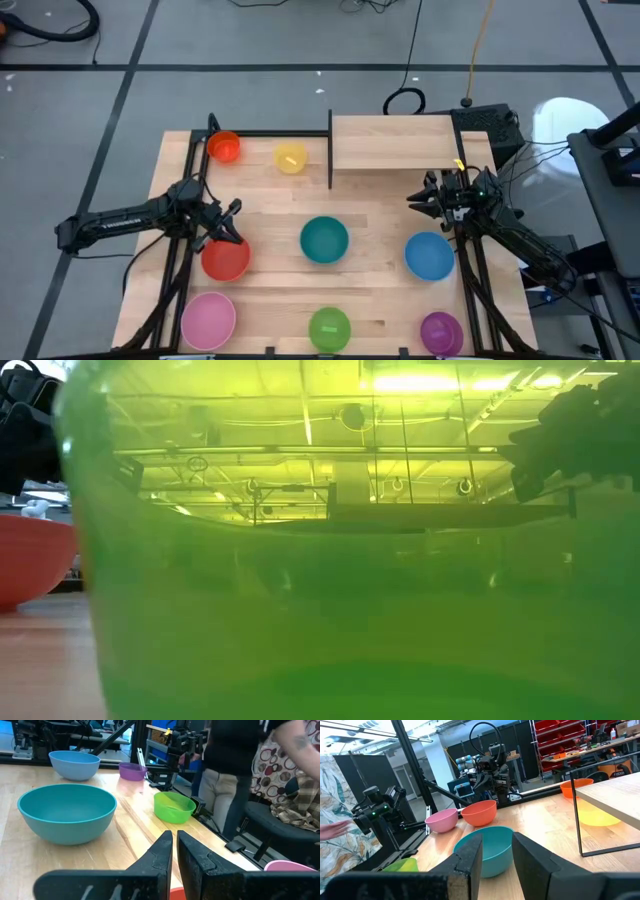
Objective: Place and stack bowls onto a shelf
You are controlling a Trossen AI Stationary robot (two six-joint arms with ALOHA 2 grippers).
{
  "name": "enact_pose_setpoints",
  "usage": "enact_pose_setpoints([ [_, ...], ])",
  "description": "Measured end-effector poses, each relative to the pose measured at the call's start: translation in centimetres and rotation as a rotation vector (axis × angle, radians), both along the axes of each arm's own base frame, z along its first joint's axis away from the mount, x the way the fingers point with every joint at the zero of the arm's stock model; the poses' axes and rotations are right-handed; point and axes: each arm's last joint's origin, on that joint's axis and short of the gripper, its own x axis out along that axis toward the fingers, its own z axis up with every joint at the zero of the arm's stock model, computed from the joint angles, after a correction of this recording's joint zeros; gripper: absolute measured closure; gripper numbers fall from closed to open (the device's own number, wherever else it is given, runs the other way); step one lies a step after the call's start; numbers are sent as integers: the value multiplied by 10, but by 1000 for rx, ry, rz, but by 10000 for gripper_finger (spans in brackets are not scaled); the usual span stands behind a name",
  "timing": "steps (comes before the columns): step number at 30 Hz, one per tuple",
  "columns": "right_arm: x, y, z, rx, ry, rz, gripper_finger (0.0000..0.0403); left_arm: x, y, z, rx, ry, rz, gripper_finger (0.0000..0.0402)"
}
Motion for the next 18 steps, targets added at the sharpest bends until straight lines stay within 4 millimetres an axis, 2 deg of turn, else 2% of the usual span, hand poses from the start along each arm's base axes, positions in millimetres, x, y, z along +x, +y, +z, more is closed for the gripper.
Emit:
enact_pose_setpoints([
  [12,0,0,0,0,0,0,305,0,0,0,72,-52,-8,371],
  [18,0,0,0,-11,-1,-1,305,0,0,0,275,-198,-31,371],
])
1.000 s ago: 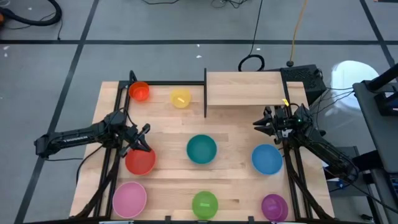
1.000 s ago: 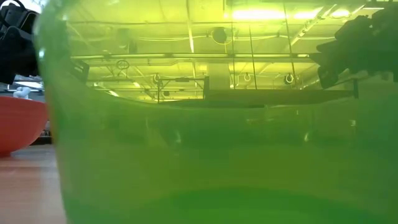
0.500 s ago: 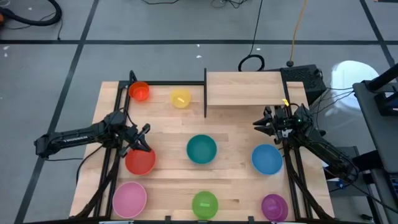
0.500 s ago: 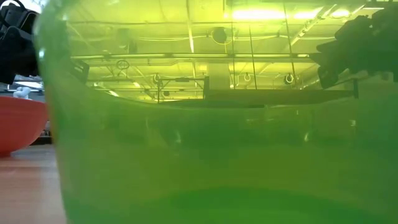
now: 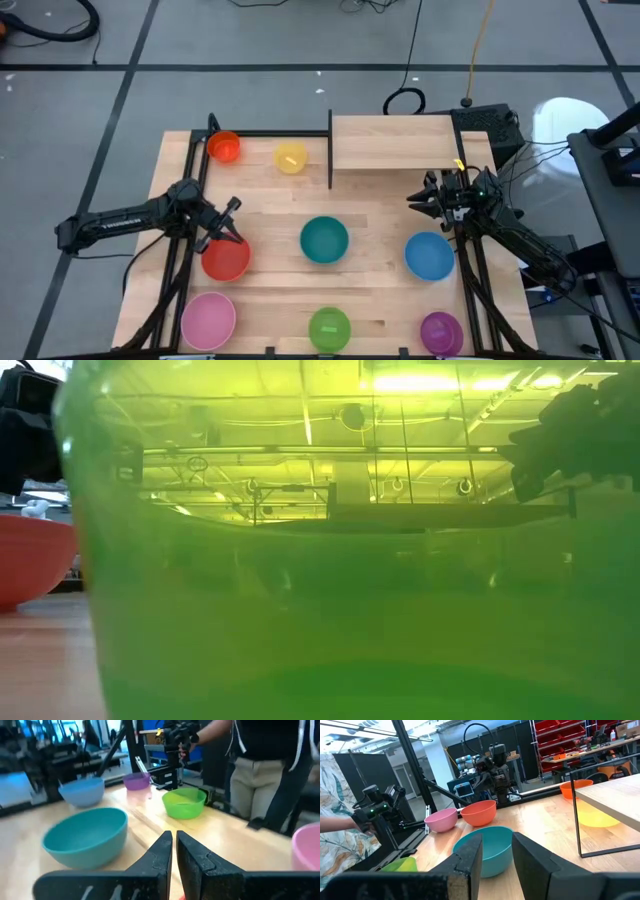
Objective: Place and stack bowls onto a shelf
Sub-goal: Put the dark green bowl on the shelf
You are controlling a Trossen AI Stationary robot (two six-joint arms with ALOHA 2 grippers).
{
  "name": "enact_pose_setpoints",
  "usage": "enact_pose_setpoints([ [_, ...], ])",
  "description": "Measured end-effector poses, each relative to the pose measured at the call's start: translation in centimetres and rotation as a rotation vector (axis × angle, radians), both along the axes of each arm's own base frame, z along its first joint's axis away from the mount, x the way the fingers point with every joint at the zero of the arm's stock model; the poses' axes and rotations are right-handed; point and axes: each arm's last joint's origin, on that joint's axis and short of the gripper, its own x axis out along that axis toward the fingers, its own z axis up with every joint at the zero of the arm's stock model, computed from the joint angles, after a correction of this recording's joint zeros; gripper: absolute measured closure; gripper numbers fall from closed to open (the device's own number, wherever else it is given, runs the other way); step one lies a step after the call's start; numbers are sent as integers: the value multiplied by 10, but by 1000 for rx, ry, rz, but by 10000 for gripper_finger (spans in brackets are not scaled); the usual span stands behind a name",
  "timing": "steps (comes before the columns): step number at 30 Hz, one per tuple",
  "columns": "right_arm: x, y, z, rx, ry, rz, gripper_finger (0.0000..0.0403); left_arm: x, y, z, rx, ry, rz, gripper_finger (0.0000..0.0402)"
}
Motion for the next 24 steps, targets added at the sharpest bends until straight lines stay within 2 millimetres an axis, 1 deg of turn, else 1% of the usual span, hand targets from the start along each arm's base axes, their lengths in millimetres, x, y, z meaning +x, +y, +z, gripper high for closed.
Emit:
enact_pose_setpoints([
  [3,0,0,0,-11,-1,-1,305,0,0,0,10,-7,-1,371],
  [7,0,0,0,-18,-2,-1,305,0,0,0,-28,21,4,371],
  [14,0,0,0,-19,-2,-1,305,0,0,1,-46,26,6,371],
  [17,0,0,0,-13,-2,0,305,0,0,3,-5,-18,5,371],
  [19,0,0,0,13,1,1,305,2,2,6,6,-53,63,371],
  [20,0,0,0,16,1,-1,305,3,3,8,-26,-48,120,371],
  [24,0,0,2,-10,-14,0,305,6,10,19,-244,-16,386,371],
])
